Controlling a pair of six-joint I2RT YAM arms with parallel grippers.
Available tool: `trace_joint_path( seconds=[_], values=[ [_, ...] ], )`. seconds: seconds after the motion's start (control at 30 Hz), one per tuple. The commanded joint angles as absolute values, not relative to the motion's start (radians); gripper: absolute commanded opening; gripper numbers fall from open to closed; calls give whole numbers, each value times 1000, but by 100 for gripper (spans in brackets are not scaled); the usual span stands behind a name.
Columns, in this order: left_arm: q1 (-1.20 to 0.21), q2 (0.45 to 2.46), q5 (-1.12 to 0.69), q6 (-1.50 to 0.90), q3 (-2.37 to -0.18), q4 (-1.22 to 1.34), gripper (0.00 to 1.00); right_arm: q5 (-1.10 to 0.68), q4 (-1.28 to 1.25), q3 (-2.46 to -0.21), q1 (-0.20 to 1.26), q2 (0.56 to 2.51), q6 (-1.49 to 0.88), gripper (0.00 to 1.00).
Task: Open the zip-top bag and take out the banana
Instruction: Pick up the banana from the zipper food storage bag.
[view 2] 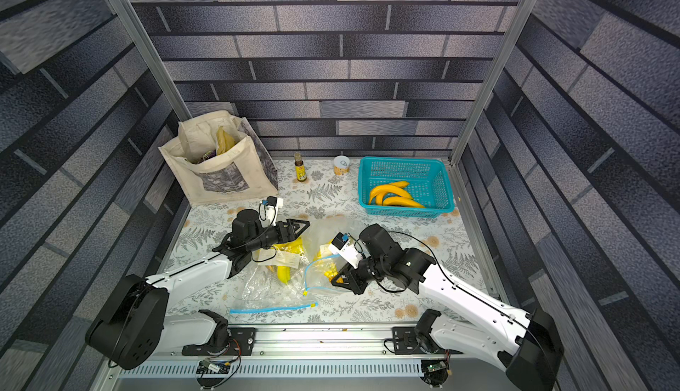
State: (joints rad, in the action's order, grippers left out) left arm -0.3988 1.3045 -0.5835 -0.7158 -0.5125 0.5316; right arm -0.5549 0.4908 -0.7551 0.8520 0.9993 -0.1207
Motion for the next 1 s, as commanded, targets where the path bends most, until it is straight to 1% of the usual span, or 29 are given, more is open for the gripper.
trace_joint_path(
  seconds=[0.0,0.03,0.1,0.17,0.2,0.27,0.43,0.5,0.57,0.6,0.67,0.77,0.83,0.97],
  values=[
    [-410,1321,-614,-755,-522,620,80,-550,485,-785,844,993,-91,0],
    [-417,1321,-608,-753,-522,618,79,-552,485,-785,843,993,-91,0],
    [-429,1324,-598,-749,-524,614,72,-548,485,-785,844,995,-88,0],
    [-443,1339,-594,-753,-531,623,60,-543,477,-782,843,997,-86,0],
    [-449,1348,-597,-755,-536,628,56,-541,473,-780,843,997,-87,0],
    [-469,1374,-603,-760,-548,646,54,-531,462,-778,844,995,-86,0],
    [-482,1425,-611,-809,-542,736,35,-498,466,-773,842,986,-78,0],
    [-483,1439,-614,-820,-539,749,25,-484,464,-765,842,974,-79,0],
    [-484,1453,-620,-824,-547,750,7,-471,463,-756,841,962,-82,0],
    [-482,1459,-612,-824,-549,747,0,-468,466,-754,841,959,-84,0],
    [-480,1461,-565,-806,-549,728,0,-471,476,-754,842,960,-91,0],
    [-474,1438,-393,-703,-605,506,0,-500,486,-755,842,954,-109,0],
    [-463,1424,-310,-645,-639,428,0,-525,502,-762,842,952,-123,0],
    [-448,1419,-406,-661,-680,471,0,-521,531,-761,842,950,-109,0]
  ],
)
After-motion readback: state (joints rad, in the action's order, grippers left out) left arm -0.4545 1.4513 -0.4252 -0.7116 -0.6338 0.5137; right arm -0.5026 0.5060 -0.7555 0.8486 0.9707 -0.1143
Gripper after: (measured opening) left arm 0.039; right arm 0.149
